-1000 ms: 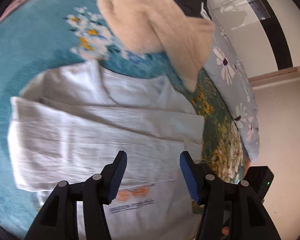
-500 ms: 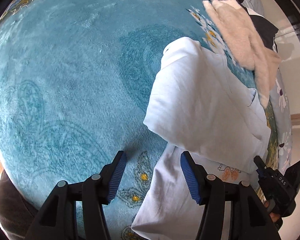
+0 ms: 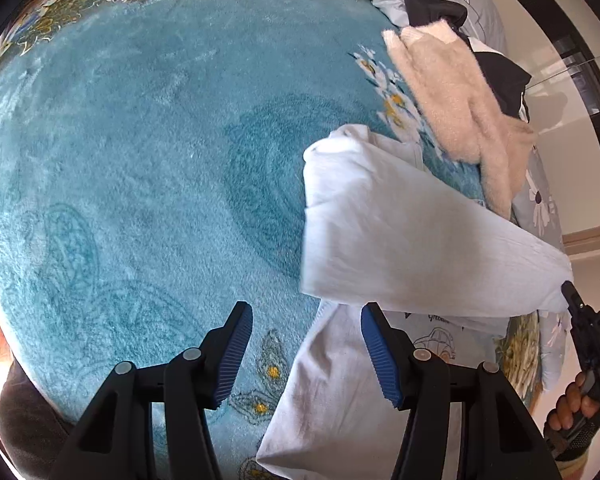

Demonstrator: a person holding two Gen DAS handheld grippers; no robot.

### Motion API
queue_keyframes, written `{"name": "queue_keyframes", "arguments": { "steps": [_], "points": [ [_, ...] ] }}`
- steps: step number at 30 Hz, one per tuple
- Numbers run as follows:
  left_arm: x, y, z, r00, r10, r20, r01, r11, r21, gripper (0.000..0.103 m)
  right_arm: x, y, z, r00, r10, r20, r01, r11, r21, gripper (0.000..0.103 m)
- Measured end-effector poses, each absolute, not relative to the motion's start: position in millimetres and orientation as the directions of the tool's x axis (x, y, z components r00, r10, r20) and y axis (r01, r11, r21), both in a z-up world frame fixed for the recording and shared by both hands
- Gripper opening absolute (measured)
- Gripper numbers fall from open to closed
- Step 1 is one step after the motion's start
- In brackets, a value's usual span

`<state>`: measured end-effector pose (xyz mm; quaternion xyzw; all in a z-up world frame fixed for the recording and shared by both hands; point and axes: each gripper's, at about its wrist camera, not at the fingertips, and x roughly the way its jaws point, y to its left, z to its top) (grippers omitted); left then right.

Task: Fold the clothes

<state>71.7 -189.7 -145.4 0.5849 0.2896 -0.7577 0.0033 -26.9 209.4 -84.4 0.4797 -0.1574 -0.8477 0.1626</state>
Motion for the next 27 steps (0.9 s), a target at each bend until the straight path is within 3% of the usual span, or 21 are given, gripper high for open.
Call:
{"name": "queue_keyframes", "arguments": {
  "steps": [3,6,13,18,20,22,24,27],
  "points": [
    [62.8,-192.5,-145.6,-0.315,0.341,-0.886,0.362,-0.820,-0.444,0.061,-38.0,229.2,-78.6,-0.529,-0.358,-0.769,0.097,-0.926,0.365,0.003],
    [48.0,-188.6,-144.1,-0.320,0.340,-0.884,0.363,-0.818,-0.447,0.061,-47.2,250.4,-107.1,-0.481,-0.301,-0.823,0.019,-0.942,0.334,0.003],
    [2.8,-188.1,-147.6,-0.323,0.365,-0.873,0.339,-0.817,-0.467,0.061,-44.7,283.4,-141.4,-0.446,-0.278,-0.851,-0.110,-0.926,0.360,0.003],
    [-28.8,-201.4,-158.0,-0.363,0.468,-0.806,0.397,-0.705,-0.588,0.059,-44.3,286.4,-146.4,-0.428,-0.256,-0.867,-0.131,-0.931,0.340,0.003],
    [-38.3,-202.4,-160.8,-0.370,0.470,-0.801,0.400,-0.698,-0.594,0.052,-42.7,284.4,-147.6,-0.425,-0.253,-0.869,-0.130,-0.933,0.335,0.003],
    [-44.5,-199.4,-165.3,-0.350,0.476,-0.807,0.384,-0.713,-0.587,0.025,-41.7,284.1,-147.8,-0.425,-0.253,-0.869,-0.137,-0.931,0.338,0.003],
    [-51.2,-192.8,-165.2,-0.357,0.464,-0.811,0.346,-0.741,-0.576,0.010,-42.1,284.3,-147.4,-0.425,-0.258,-0.868,-0.147,-0.926,0.347,0.003],
    [-54.7,-193.0,-154.6,-0.401,0.414,-0.817,0.295,-0.786,-0.543,0.005,-43.7,284.3,-145.5,-0.422,-0.266,-0.867,-0.154,-0.921,0.358,0.003]
  ]
}}
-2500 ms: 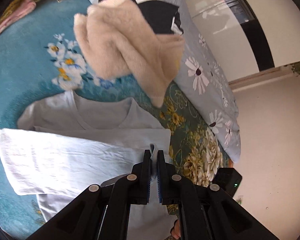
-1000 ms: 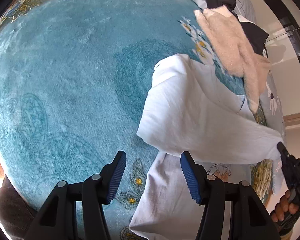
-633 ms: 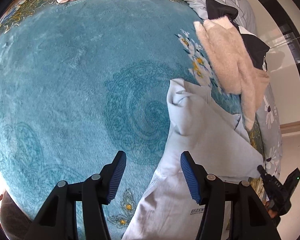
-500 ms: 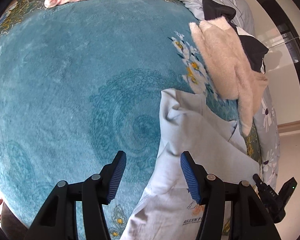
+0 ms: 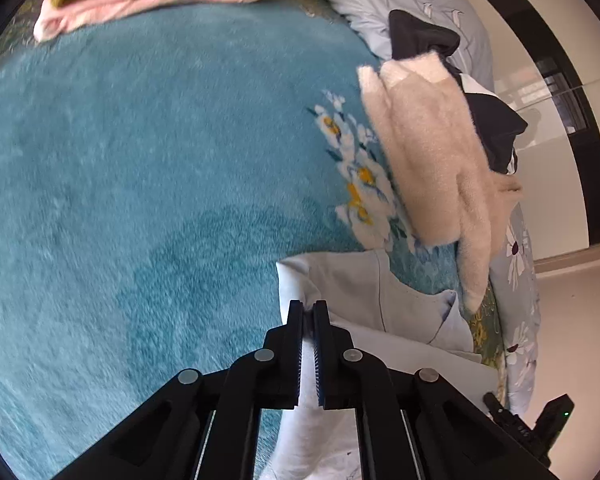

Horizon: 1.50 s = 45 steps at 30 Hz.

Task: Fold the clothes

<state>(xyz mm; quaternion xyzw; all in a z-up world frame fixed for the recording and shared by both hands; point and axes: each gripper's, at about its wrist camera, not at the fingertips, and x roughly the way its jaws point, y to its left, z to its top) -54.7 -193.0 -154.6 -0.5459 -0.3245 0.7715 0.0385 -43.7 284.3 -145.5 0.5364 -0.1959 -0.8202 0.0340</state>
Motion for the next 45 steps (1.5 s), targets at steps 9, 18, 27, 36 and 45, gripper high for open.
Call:
{"name": "queue_keyframes", "arguments": {
  "steps": [9,18,27,36,45],
  "points": [
    [-63.6,-194.2,-169.2,-0.328,0.388,-0.861,0.288,-0.827,-0.482,0.009,-54.9,284.3,-160.2,-0.383,-0.251,-0.889,-0.177,-0.925,0.337,0.003],
    [13.1,-197.5,-160.3,-0.296,0.430,-0.853,0.308,-0.802,-0.511,0.036,-48.1,290.5,-157.1,-0.380,-0.261,-0.887,-0.193,-0.916,0.352,0.016],
    [111.6,-177.4,-178.9,-0.157,0.503,-0.850,0.412,-0.749,-0.519,0.036,13.9,310.8,-147.0,-0.321,-0.339,-0.884,-0.192,-0.891,0.411,0.032],
    [146.0,-141.8,-168.4,-0.091,0.485,-0.870,0.369,-0.795,-0.482,0.044,109.2,340.6,-155.7,-0.240,-0.447,-0.862,-0.250,-0.830,0.499,0.040],
    [169.1,-125.4,-187.8,0.065,0.512,-0.856,0.375,-0.808,-0.455,0.054,163.4,341.4,-160.8,-0.194,-0.496,-0.846,-0.227,-0.816,0.531,0.040]
  ]
}}
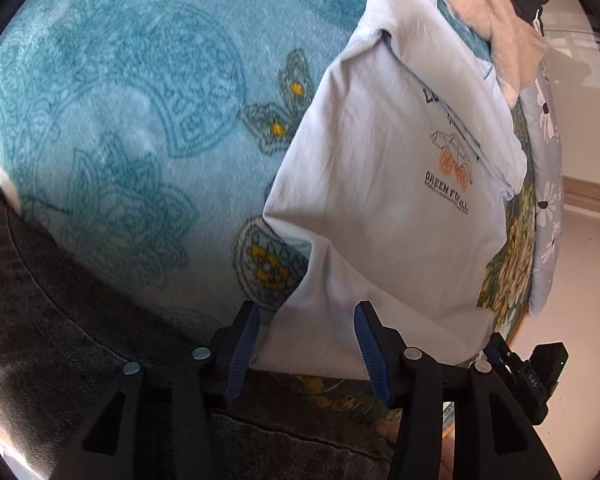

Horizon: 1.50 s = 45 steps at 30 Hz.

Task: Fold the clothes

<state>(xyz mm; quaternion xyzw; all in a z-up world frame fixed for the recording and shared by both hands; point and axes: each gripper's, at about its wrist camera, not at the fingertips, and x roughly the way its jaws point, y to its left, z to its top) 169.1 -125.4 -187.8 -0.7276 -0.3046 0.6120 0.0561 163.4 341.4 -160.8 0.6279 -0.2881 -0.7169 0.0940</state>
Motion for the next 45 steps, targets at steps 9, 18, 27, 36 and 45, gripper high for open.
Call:
{"name": "queue_keyframes", "arguments": {
  "steps": [9,18,27,36,45],
  "points": [
    [176.4,-106.8,-180.4,0.106,0.511,-0.853,0.301,-0.834,-0.462,0.052,186.1,341.3,-159.4,-0.159,-0.526,-0.835,-0.187,-0.815,0.549,0.040],
    [178.5,-100.6,-170.1,0.078,0.520,-0.851,0.268,-0.833,-0.484,0.051,213.4,363.3,-172.5,-0.156,-0.549,-0.821,-0.230,-0.788,0.571,0.040],
    [170.5,-108.6,-145.3,-0.057,0.552,-0.832,0.209,-0.808,-0.551,0.007,183.5,327.1,-159.6,-0.158,-0.583,-0.797,-0.115,-0.790,0.602,0.007],
    [126.1,-130.9,-135.0,-0.155,0.531,-0.833,0.223,-0.802,-0.553,0.005,117.4,316.6,-122.0,-0.259,-0.644,-0.720,-0.031,-0.740,0.672,0.005],
    [148.9,-119.5,-189.2,0.087,0.495,-0.865,0.363,-0.824,-0.435,0.052,50.8,310.2,-141.0,-0.305,-0.598,-0.741,-0.122,-0.747,0.653,0.005]
  ]
}}
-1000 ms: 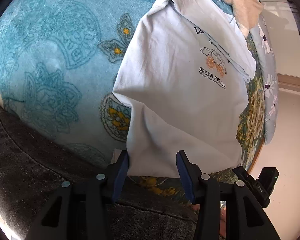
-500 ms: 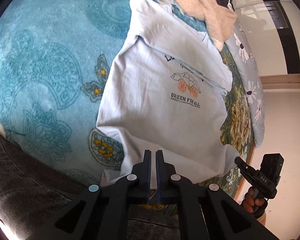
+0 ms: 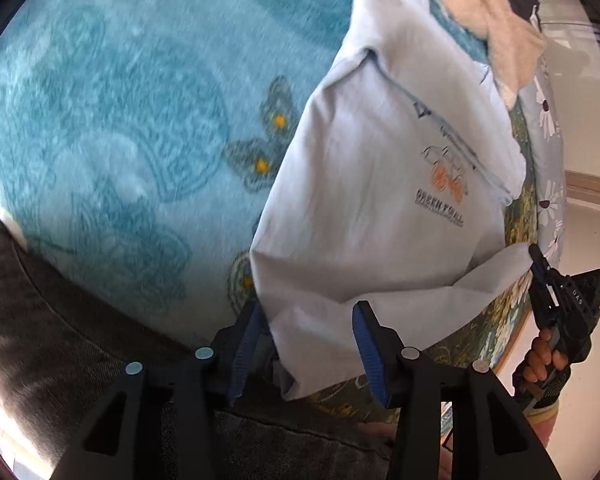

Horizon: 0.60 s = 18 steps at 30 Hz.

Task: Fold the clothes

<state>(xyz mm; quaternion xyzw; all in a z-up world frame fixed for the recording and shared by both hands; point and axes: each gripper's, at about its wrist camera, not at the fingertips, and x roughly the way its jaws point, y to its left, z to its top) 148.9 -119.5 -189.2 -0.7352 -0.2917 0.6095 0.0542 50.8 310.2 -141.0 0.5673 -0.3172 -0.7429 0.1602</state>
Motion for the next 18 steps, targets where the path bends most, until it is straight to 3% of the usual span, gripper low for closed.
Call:
{"name": "queue_keyframes", "arguments": {
  "steps": [3,8,10,11,14,18],
  "points": [
    [151.7,-117.8,-201.8,0.143,0.472,-0.870,0.381,-0.837,-0.392,0.054,46.6,308.5,-150.7,-0.291,-0.587,-0.755,-0.134,-0.757,0.640,0.005],
    [152.6,-103.8,-202.8,0.143,0.536,-0.832,0.339,-0.817,-0.468,0.049,50.6,312.6,-161.5,-0.271,-0.577,-0.771,-0.168,-0.760,0.628,0.005],
    [153.0,-97.8,-199.9,0.139,0.556,-0.820,0.310,-0.810,-0.497,0.015,53.6,315.0,-162.1,-0.270,-0.576,-0.771,-0.177,-0.758,0.628,0.005],
    [150.8,-99.0,-196.1,0.118,0.584,-0.803,0.307,-0.790,-0.530,0.010,55.0,315.5,-161.6,-0.271,-0.576,-0.771,-0.180,-0.757,0.628,0.005],
    [138.8,-107.1,-181.2,0.040,0.657,-0.753,0.292,-0.728,-0.620,0.008,58.9,317.4,-156.6,-0.274,-0.580,-0.767,-0.176,-0.754,0.633,0.005],
    [91.0,-137.3,-155.0,-0.126,0.625,-0.771,0.277,-0.724,-0.632,0.008,56.1,324.3,-144.9,-0.316,-0.591,-0.742,-0.182,-0.730,0.659,0.005]
  ]
}}
